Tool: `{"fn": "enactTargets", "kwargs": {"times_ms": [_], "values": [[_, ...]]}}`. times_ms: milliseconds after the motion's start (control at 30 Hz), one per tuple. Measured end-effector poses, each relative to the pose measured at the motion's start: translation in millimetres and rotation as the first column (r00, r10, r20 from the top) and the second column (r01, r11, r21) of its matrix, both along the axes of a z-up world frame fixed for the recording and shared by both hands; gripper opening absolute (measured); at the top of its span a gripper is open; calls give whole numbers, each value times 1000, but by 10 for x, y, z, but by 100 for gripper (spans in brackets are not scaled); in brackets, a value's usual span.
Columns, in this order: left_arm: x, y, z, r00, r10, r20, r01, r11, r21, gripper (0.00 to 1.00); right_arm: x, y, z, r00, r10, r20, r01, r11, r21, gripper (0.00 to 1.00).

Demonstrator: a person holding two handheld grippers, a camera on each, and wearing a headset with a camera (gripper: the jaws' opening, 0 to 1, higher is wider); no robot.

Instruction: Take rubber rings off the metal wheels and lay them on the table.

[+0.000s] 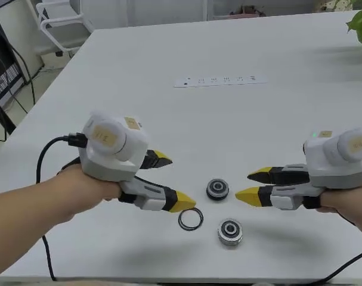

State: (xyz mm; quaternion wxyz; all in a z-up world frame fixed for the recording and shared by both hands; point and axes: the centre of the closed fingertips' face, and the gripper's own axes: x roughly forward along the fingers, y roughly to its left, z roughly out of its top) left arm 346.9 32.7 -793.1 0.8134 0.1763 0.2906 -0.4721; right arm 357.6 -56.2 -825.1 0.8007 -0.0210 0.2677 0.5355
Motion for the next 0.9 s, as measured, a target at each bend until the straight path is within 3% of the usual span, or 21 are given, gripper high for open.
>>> {"fn": "enactTargets", "kwargs": {"times_ms": [233,900], "values": [[84,-47,-124,1000,-6,-8,6,1000,7,60,24,33,-81,1000,-2,6,2,1000,-8,39],[166,-306,-333,998,-50,-32,50,999,-4,48,103,160,-209,999,46,22,-45,998,-33,40]]}}
